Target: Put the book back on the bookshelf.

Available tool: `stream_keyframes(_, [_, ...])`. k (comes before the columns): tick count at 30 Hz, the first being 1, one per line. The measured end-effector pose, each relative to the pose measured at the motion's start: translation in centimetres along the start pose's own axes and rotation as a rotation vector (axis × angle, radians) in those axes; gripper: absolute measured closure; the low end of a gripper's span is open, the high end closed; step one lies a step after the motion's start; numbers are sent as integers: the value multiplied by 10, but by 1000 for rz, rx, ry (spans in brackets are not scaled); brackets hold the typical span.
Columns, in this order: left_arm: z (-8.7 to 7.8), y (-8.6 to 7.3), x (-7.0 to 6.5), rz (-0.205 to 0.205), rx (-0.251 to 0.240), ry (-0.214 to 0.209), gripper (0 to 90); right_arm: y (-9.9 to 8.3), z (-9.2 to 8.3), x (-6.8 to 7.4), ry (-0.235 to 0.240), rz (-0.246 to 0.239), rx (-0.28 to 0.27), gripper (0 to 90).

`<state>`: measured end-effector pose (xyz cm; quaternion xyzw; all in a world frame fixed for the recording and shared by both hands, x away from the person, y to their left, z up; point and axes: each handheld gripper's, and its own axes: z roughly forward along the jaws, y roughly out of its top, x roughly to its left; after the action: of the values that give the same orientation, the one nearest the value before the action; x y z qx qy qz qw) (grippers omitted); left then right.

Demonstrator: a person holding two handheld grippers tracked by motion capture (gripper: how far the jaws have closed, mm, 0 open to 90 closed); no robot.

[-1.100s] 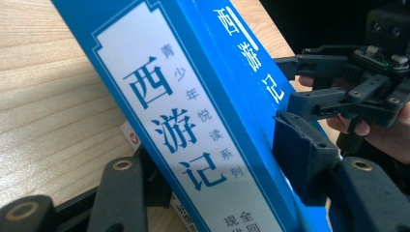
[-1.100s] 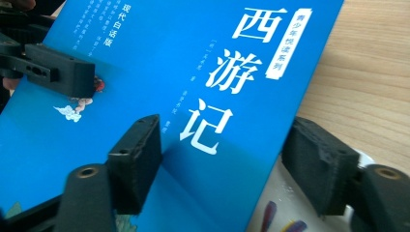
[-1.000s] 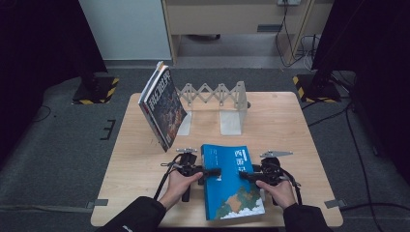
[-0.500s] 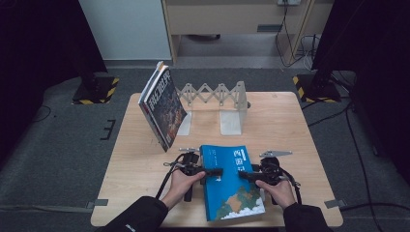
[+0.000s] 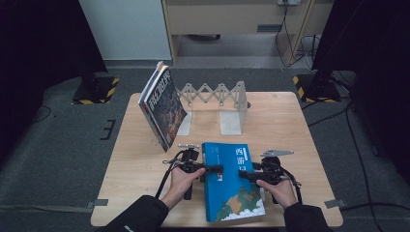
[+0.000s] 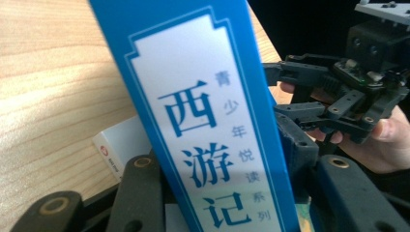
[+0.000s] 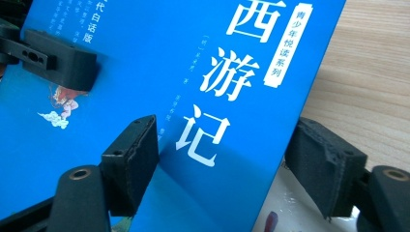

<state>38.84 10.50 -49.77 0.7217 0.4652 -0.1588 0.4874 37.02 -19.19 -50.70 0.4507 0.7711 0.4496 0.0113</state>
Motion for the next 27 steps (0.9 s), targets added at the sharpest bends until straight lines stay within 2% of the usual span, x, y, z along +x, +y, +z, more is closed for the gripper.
stream_keyframes(4, [-8, 7, -6, 19, -2, -7, 569, 1, -1, 1, 33, 10, -17, 261])
stream_keyframes(9, [-18, 15, -12, 49, -14, -6, 592, 3, -3, 4, 63, -4, -43, 266])
stream_keyframes(15, [-27, 21, -22, 106, -25, 8, 600, 5, -4, 7, 91, -28, -69, 292])
stream_keyframes(20, [-28, 22, -25, 152, -34, 6, 600, 5, -8, 7, 93, -34, -90, 341])
stream_keyframes(27, [-27, 21, -27, 167, -53, 4, 597, 5, -11, 7, 81, -55, -94, 367])
